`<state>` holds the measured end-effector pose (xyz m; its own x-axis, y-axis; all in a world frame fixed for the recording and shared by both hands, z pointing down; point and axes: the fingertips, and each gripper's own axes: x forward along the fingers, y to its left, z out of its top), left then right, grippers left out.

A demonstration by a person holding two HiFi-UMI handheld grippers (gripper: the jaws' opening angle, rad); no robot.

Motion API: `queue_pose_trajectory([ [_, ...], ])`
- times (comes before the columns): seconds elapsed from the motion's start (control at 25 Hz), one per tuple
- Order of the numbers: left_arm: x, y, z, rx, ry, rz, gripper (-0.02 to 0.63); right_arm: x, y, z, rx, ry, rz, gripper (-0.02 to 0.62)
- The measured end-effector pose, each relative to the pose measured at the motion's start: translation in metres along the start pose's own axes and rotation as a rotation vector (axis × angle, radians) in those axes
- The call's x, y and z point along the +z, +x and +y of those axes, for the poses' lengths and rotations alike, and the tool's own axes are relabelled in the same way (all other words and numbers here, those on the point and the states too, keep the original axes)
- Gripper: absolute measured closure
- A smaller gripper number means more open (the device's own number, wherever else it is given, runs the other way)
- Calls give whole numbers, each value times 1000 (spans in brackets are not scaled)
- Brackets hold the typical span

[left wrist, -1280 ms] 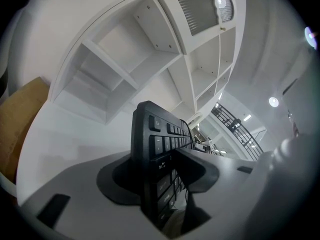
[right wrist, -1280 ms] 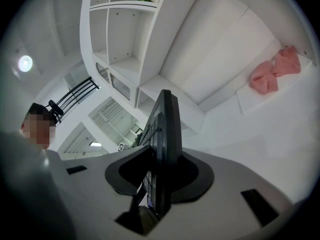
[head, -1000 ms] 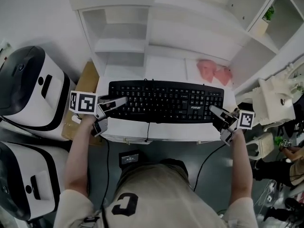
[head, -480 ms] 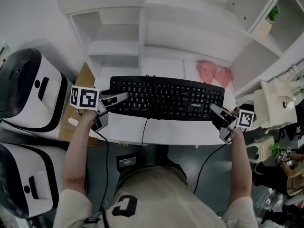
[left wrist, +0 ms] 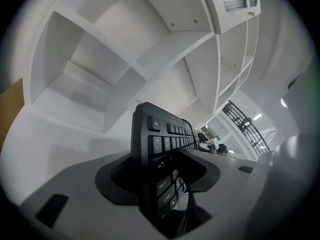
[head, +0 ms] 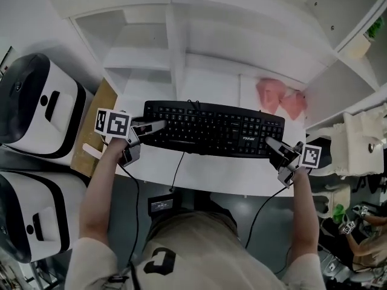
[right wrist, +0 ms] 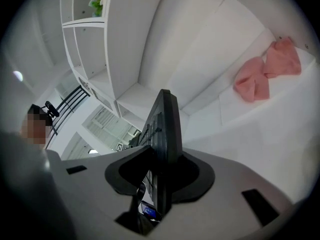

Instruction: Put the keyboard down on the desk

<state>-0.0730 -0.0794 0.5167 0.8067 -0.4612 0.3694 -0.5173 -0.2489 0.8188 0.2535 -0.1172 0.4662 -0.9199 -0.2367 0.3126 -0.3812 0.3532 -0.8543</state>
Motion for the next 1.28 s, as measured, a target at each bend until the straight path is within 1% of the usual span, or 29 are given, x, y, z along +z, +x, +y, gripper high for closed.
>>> queue_pose_trajectory([
  [0.24,2,0,-1,31,-12,27,365,-3,0,-3,-2,53,3,468],
  [0.32,5,-9,-8,41,-15,40,364,-2,0,7,-3,62,6,468],
  [0.44,12,-30,-28,54,-16,54,360,-1,-3,34,-5,75,11,468],
  [0.48,12,-31,-29,56,-20,61,359,-2,-3,36,-7,81,14,468],
  [0.64,6,-14,-14,69,-46,101,357,-4,-2,11,-29,103,31,466],
  [0.76,5,-8,-10,85,-55,122,356,-7,-3,1,-48,138,29,462],
  [0.92,1,2,4,105,-68,134,350,-10,-1,-14,-71,160,29,454],
  [1.04,-4,7,12,127,-88,145,345,-12,0,-26,-103,167,42,448],
  [1.28,-4,8,15,189,-65,155,330,-17,-4,-32,-162,189,33,428],
])
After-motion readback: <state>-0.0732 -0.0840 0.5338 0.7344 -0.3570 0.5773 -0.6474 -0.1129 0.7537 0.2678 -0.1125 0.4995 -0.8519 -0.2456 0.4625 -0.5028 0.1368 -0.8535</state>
